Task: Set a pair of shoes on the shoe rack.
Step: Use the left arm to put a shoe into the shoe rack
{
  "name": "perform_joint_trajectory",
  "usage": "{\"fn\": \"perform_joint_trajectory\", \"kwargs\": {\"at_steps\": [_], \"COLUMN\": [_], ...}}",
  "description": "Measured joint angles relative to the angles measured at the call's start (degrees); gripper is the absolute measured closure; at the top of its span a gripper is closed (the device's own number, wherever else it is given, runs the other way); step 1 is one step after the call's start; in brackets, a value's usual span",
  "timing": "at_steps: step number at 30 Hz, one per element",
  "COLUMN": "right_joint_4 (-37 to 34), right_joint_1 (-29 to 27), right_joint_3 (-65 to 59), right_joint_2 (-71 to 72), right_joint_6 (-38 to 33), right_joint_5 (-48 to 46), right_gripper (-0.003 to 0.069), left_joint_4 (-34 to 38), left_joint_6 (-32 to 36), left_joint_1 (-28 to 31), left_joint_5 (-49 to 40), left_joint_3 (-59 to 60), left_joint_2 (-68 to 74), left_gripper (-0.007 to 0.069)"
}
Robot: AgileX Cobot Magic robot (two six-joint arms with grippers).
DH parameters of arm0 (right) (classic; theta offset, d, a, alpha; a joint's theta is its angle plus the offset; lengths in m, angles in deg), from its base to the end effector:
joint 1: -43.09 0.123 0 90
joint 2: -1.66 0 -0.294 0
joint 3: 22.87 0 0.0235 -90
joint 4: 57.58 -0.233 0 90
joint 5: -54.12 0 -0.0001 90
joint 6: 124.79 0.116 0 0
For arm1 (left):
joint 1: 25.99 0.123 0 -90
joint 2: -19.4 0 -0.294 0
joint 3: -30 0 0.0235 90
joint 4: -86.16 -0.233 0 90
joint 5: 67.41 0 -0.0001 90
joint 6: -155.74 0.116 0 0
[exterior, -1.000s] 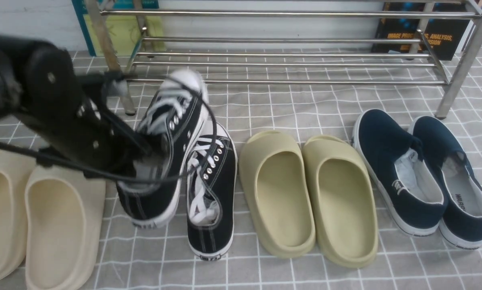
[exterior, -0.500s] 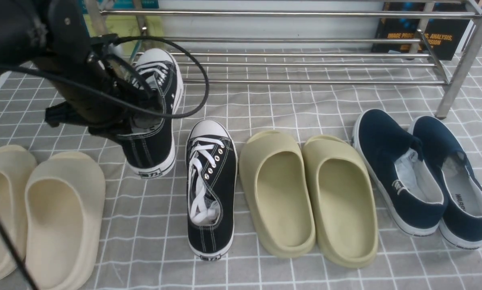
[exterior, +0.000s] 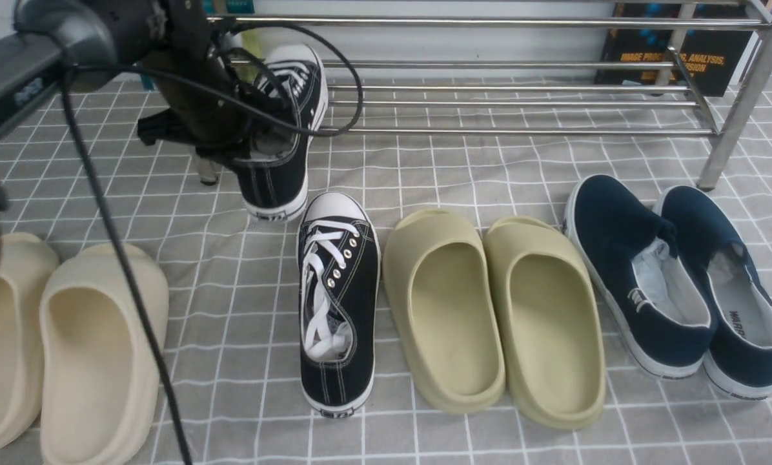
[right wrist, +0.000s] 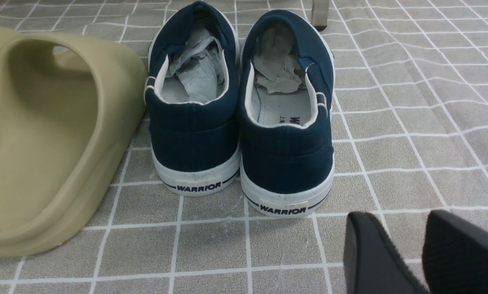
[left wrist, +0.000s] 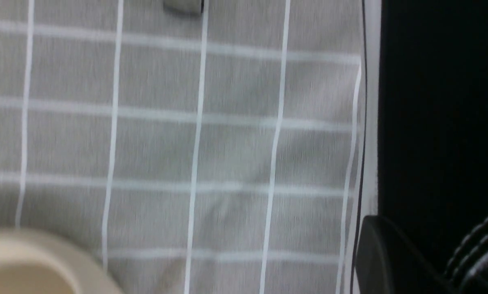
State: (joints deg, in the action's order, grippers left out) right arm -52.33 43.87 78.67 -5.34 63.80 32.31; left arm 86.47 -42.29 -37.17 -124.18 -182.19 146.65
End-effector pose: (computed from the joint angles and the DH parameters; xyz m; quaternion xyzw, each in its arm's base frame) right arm 0.0494 -0.0033 0.1663 0.0307 0.8042 0.0096 0.5935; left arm 0.4578 -0.0910 0.2576 -0.0588 0.9681 -0.0638 0.2349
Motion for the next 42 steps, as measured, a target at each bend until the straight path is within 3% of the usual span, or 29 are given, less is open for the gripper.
{"fn": "perform_joint_trajectory", "kwargs": {"at_steps": [8, 18, 23, 27, 28, 32, 35, 40, 42], "right_joint_4": [0.0, 0.0, 0.0, 0.0, 0.0, 0.0, 0.0, 0.0, 0.0], "right_joint_1": [0.0, 0.0, 0.0, 0.0, 0.0, 0.0, 0.0, 0.0, 0.0], "right_joint_3": [0.0, 0.0, 0.0, 0.0, 0.0, 0.0, 0.0, 0.0, 0.0], "right_joint_2": [0.0, 0.0, 0.0, 0.0, 0.0, 0.0, 0.0, 0.0, 0.0], "right_joint_6": [0.0, 0.0, 0.0, 0.0, 0.0, 0.0, 0.0, 0.0, 0.0], "right_joint_5": [0.0, 0.0, 0.0, 0.0, 0.0, 0.0, 0.0, 0.0, 0.0], "right_gripper": [0.0420, 0.0420, 0.0420, 0.0420, 0.0420, 0.0420, 0.0420, 0.0420, 0.0420], "left_joint_4": [-2.4, -4.0, -4.1, -4.0, -4.2, -4.7, -6.2, -8.2, -7.7], "left_joint_6": [-1.3, -2.8, -3.3, -3.4, -3.6, -3.1, -2.1, -1.3, -0.8], "left_joint_1": [0.0, 0.0, 0.0, 0.0, 0.0, 0.0, 0.0, 0.0, 0.0], "left_joint_5": [-0.5, 2.0, 3.0, 2.6, 2.4, 0.3, -2.6, -7.7, -10.9], "left_joint_3": [-13.0, -14.3, -14.5, -14.9, -14.9, -15.1, -15.1, -15.1, -14.8], "left_joint_2": [8.4, 9.6, 9.4, 7.6, 6.1, 2.2, -1.0, -6.5, -8.5], "left_gripper": [0.0638, 0.0622, 0.0549, 0.0449, 0.0394, 0.0349, 0.0366, 0.0489, 0.0584]}}
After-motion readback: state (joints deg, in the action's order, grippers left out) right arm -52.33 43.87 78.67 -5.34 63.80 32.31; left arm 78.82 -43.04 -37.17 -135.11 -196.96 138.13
